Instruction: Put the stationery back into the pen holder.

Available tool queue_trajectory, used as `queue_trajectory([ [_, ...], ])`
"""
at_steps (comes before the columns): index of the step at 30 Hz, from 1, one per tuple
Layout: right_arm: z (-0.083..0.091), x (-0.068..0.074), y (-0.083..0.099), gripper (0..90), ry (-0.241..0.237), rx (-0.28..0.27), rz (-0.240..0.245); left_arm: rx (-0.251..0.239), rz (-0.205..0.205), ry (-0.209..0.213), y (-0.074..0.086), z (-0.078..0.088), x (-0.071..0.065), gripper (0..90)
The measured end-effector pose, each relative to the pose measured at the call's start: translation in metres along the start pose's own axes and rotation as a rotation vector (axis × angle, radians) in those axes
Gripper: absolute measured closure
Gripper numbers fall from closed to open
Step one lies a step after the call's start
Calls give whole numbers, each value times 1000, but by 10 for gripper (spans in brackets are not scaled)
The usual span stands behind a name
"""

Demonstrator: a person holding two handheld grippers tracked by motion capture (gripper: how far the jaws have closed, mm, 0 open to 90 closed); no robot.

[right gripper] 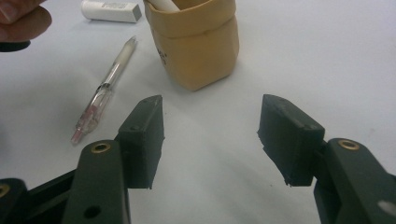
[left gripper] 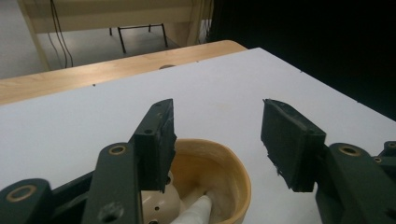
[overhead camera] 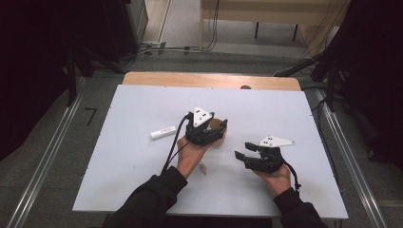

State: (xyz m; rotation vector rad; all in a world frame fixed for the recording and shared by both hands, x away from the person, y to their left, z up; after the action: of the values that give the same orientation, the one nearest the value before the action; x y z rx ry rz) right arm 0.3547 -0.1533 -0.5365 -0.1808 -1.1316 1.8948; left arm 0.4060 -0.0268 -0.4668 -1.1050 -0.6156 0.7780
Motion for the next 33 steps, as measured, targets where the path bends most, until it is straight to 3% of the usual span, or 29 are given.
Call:
queue_trajectory([
  [7,-1,1,0,386,-3,-5,0,-13,17,-23,-4,10,9,335],
  [16,-2,4,0,356,-4,-3,0,-36,39,-6,-8,37,12,247],
  [25,-8,15,2,337,-21,11,12,-32,78,-25,3,64,22,196],
  [33,-12,23,4,325,-28,20,26,14,91,-47,25,75,35,185],
])
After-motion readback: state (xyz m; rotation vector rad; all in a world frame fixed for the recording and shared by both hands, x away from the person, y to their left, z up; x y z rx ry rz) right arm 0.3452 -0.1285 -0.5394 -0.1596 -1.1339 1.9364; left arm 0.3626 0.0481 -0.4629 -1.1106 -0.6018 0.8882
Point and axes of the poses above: each handheld gripper's, and its own axes: z roughly backward along the jaws, y roughly out of its underside, x roughly to its left, the point moved 10 cm from there along -z, roughly forward along the jaws, and after that the axes turned 11 degrees about -z, right-handed, at the moved point
